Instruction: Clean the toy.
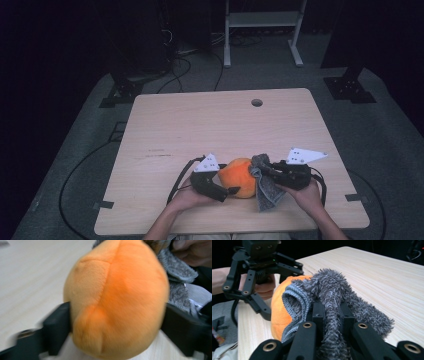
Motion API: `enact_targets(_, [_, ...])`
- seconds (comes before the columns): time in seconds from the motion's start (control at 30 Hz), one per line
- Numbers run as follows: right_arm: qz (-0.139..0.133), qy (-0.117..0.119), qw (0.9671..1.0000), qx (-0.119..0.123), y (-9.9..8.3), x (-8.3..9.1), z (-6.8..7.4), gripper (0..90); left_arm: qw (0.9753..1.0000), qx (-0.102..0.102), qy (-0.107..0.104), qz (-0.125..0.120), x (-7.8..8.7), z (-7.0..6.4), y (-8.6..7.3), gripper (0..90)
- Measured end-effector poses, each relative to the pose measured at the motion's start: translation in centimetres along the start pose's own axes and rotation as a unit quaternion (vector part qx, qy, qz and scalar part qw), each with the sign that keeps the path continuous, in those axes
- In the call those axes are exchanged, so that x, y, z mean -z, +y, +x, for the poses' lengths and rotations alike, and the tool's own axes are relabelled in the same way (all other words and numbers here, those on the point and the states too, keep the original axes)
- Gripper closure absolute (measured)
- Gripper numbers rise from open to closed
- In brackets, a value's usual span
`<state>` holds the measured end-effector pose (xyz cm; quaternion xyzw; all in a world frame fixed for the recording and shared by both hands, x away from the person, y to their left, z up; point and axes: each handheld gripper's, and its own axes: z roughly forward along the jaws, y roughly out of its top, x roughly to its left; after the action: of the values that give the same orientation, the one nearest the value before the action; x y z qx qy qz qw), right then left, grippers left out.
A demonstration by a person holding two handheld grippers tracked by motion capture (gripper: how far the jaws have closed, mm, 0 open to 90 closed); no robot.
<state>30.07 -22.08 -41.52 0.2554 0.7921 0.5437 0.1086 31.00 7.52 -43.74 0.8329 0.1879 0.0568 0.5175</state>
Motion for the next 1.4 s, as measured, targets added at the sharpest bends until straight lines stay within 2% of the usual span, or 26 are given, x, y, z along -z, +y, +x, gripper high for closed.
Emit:
enact_targets(0.03, [-0.003,-0.001,1.0000,0.000,0.1,0.2,-0.1,78.9,1.0000,-0.002,0.006,-0.005,0.3,-0.2,0.3,26.6])
enact_targets(0.1, [-0.014,-0.006,0.9999,-0.001,0.5,0.5,-0.2,78.9,0.9997,-0.008,0.012,-0.018,1.2,-0.5,1.2,32.4])
enact_targets(0.17, [-0.020,-0.006,0.9998,-0.001,0.9,0.5,-0.2,78.9,0.9998,0.009,-0.002,-0.018,2.1,-0.4,1.9,34.3])
enact_targets(0.23, [-0.034,0.005,0.9994,-0.010,1.1,0.3,-0.2,78.8,0.9997,0.013,-0.002,-0.018,2.6,-0.3,2.0,34.4])
enact_targets(0.27, [-0.039,0.006,0.9991,-0.015,1.1,0.1,-0.1,78.9,0.9998,0.013,0.002,-0.014,2.8,-0.3,2.0,34.4])
enact_targets(0.37, [-0.028,-0.001,0.9996,-0.004,1.1,-0.6,0.3,79.0,0.9996,0.026,0.008,0.007,3.0,0.2,1.8,35.6])
enact_targets(0.43, [-0.035,0.004,0.9994,-0.001,1.3,-0.5,0.7,79.0,0.9992,0.033,0.011,0.017,3.1,0.4,1.8,35.8])
enact_targets(0.53, [-0.049,0.026,0.9981,0.028,2.4,-0.3,2.3,79.0,0.9990,0.039,0.011,0.019,2.9,0.4,1.9,35.7])
enact_targets(0.6, [-0.034,0.028,0.9973,0.059,3.0,-0.9,3.5,79.0,0.9991,0.034,0.005,0.024,2.6,0.1,2.0,35.6])
enact_targets(0.67, [-0.020,0.020,0.9968,0.075,3.1,-1.5,3.9,79.0,0.9989,0.037,0.009,0.028,2.4,0.1,1.8,35.6])
enact_targets(0.73, [-0.016,0.015,0.9974,0.069,2.9,-1.7,3.3,79.0,0.9987,0.043,0.006,0.025,2.4,0.3,1.5,35.7])
enact_targets(0.8, [-0.012,-0.002,0.9978,0.066,2.5,-1.6,2.4,79.1,0.9988,0.042,0.008,0.025,2.3,0.4,1.4,35.5])
enact_targets(0.87, [-0.009,-0.012,0.9988,0.047,1.8,-1.4,1.4,79.1,0.9987,0.044,0.008,0.022,2.3,0.5,1.4,34.9])
enact_targets(0.97, [0.008,-0.044,0.9982,0.039,1.0,-0.7,0.5,79.0,0.9987,0.046,0.010,0.020,2.3,0.6,1.3,33.5])
enact_targets(1.03, [-0.003,-0.040,0.9986,0.034,0.8,-0.1,0.4,79.1,0.9986,0.048,0.013,0.016,2.1,0.6,1.3,32.8])
enact_targets(1.13, [-0.028,-0.008,0.9983,0.051,1.4,0.3,1.5,79.0,0.9984,0.050,0.022,0.010,1.6,0.4,1.5,32.2])
enact_targets(1.2, [-0.034,0.012,0.9971,0.067,2.0,-0.1,2.5,79.0,0.9977,0.057,0.035,0.007,1.2,0.1,1.7,29.5])
enact_targets(1.23, [-0.032,0.017,0.9967,0.073,2.2,-0.4,2.9,79.0,0.9978,0.055,0.036,0.003,1.0,-0.1,1.8,26.4])
enact_targets(1.3, [-0.019,0.014,0.9962,0.084,2.4,-1.2,3.1,79.0,0.9988,0.029,0.036,0.013,0.9,-0.5,2.0,18.6])
enact_targets(1.37, [-0.020,0.017,0.9968,0.075,2.2,-1.7,2.9,79.0,0.9989,0.021,0.030,0.029,0.8,-0.4,1.7,11.8])
enact_targets(1.4, [-0.020,0.018,0.9971,0.072,2.1,-1.8,2.8,79.0,0.9988,0.008,0.041,0.026,0.8,-0.4,1.5,15.4])
